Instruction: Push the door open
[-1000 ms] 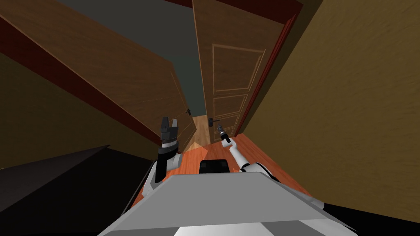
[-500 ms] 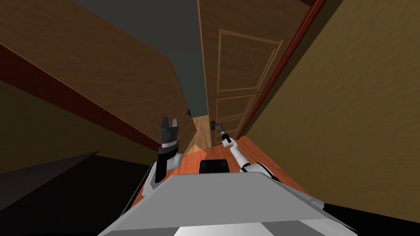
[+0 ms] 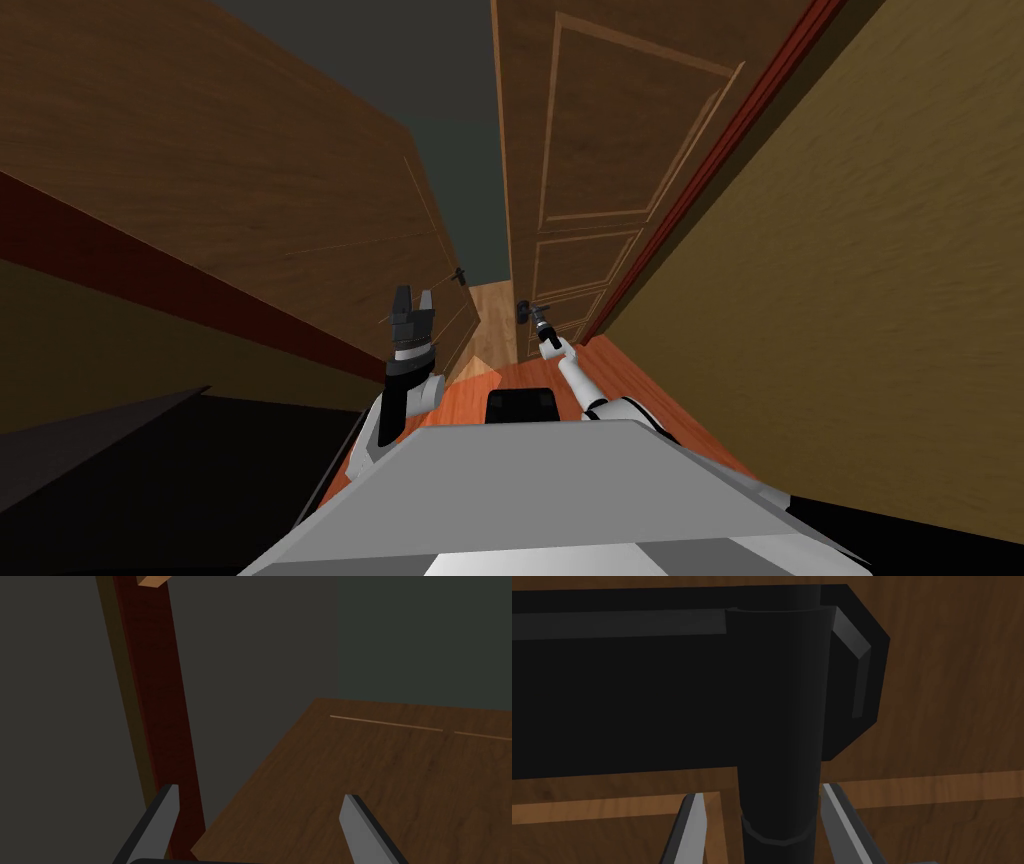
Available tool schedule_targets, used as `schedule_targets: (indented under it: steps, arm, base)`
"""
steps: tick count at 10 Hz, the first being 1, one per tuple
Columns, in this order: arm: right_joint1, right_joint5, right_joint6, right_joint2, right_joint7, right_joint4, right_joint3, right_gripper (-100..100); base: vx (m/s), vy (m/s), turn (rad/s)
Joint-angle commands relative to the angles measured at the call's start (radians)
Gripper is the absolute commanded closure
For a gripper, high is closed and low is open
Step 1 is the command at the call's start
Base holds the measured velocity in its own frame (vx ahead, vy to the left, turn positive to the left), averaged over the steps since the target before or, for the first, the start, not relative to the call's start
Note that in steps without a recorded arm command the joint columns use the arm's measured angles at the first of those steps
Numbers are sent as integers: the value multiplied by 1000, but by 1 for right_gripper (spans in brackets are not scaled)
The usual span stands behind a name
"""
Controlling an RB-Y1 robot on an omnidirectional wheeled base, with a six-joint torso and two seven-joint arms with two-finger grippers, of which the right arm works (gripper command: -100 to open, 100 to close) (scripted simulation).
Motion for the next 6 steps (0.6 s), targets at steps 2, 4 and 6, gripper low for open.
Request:
schedule_targets:
  steps: [2,4,6]
  arm:
    - [0,0,0,-1,0,0,0,100]
    - [0,0,0,-1,0,0,0,100]
    - [-5,-3,0,-12,2,-1,-13,100]
  base:
    - [-18,-9,12]
    - [0,0,0]
    - [52,21,-8]
